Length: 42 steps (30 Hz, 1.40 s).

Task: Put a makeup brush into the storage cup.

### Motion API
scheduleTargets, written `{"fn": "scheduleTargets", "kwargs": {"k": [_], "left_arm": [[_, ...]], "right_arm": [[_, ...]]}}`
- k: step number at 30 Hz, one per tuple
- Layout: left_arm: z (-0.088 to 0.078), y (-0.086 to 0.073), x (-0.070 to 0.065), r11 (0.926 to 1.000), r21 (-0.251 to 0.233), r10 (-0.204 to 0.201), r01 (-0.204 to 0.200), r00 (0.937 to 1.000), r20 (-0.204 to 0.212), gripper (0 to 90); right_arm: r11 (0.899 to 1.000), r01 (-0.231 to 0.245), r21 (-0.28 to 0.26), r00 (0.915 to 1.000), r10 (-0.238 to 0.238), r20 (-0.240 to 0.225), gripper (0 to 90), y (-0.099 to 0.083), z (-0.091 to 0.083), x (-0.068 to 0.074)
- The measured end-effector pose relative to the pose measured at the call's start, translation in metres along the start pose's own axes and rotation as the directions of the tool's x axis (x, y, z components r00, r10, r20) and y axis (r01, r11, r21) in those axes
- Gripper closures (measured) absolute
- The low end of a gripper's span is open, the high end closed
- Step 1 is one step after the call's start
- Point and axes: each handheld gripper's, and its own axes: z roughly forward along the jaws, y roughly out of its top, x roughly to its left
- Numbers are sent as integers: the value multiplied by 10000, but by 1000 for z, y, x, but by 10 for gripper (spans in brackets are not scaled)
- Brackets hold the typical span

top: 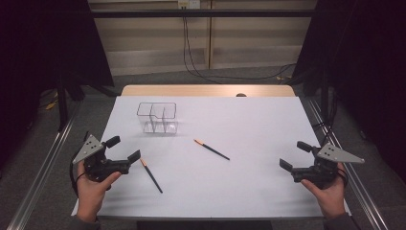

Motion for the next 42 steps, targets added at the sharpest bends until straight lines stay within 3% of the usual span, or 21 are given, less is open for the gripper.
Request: {"fn": "scheduleTargets", "kwargs": {"k": [11, 16, 22, 42], "left_arm": [[1, 0, 0, 9999, 157, 62, -62, 10000, 8, 0], [6, 0, 0, 9998, 141, -126, 125, 9999, 82, 0], [10, 1, -1, 9995, 290, -102, 104, 9999, -64, 1], [27, 4, -6, 9987, 512, 48, -59, 9998, 213, 1]], "right_arm": [[10000, 60, 35, 10000, -60, -8, 24, 1, 2, 1], [10000, 68, 49, 10000, -68, -3, 24, 0, 2, 1], [9999, 41, 111, 10000, -41, 2, 24, 0, -1, 2], [9999, 90, 148, 10000, -90, 16, 24, -2, -3, 2]]}}
